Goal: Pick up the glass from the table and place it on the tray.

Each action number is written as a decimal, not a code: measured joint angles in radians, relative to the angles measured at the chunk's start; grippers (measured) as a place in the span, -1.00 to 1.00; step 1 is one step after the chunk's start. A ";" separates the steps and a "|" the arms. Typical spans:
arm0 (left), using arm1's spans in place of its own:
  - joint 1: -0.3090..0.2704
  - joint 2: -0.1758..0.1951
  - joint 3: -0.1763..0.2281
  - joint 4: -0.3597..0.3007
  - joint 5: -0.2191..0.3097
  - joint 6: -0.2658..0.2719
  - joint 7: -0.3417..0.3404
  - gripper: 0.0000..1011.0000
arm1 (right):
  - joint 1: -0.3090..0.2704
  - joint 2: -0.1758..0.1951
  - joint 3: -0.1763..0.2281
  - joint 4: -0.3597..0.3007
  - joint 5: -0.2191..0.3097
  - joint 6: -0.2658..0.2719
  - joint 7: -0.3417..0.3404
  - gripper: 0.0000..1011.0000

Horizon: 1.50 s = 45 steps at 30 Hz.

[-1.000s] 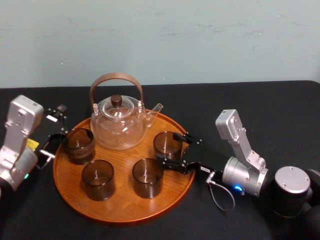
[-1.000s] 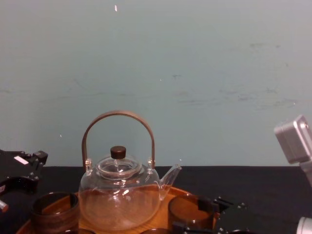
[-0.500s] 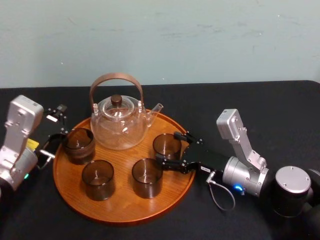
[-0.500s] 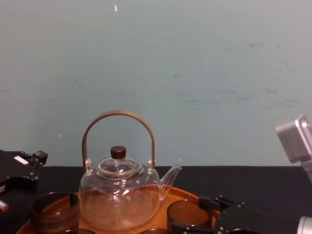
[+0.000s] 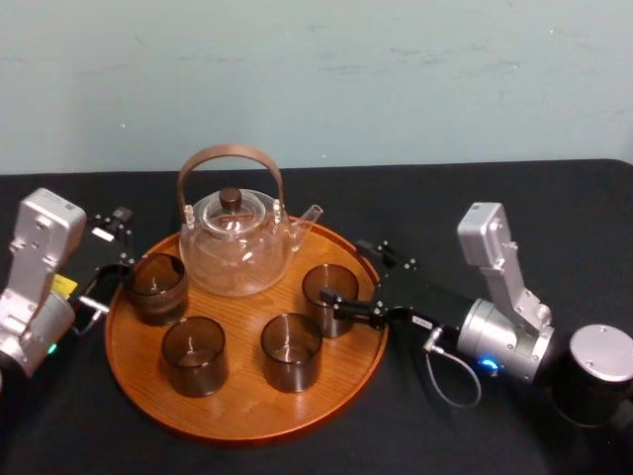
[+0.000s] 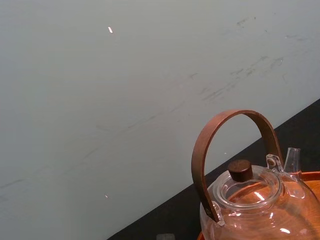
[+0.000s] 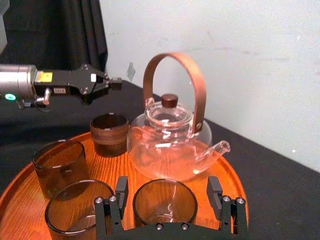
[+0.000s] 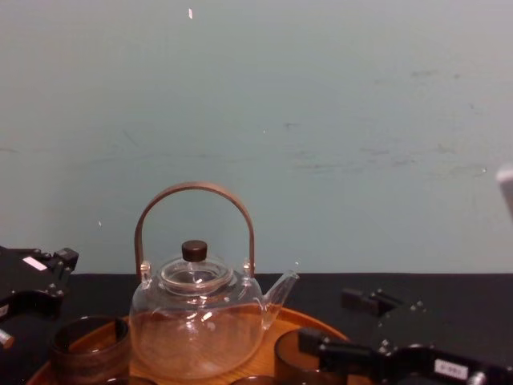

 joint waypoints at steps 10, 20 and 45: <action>0.000 0.000 0.000 0.000 0.000 0.000 0.000 -1.00 | -0.079 0.060 0.057 -0.128 -0.002 -0.015 -0.079 0.98; 0.000 0.000 0.000 0.000 0.000 0.000 0.000 -1.00 | -0.184 0.109 0.174 -0.192 -0.022 -0.023 -0.196 0.98; 0.000 0.000 0.000 0.000 0.000 0.000 0.000 -1.00 | -0.227 0.115 0.236 -0.197 -0.041 -0.026 -0.259 0.98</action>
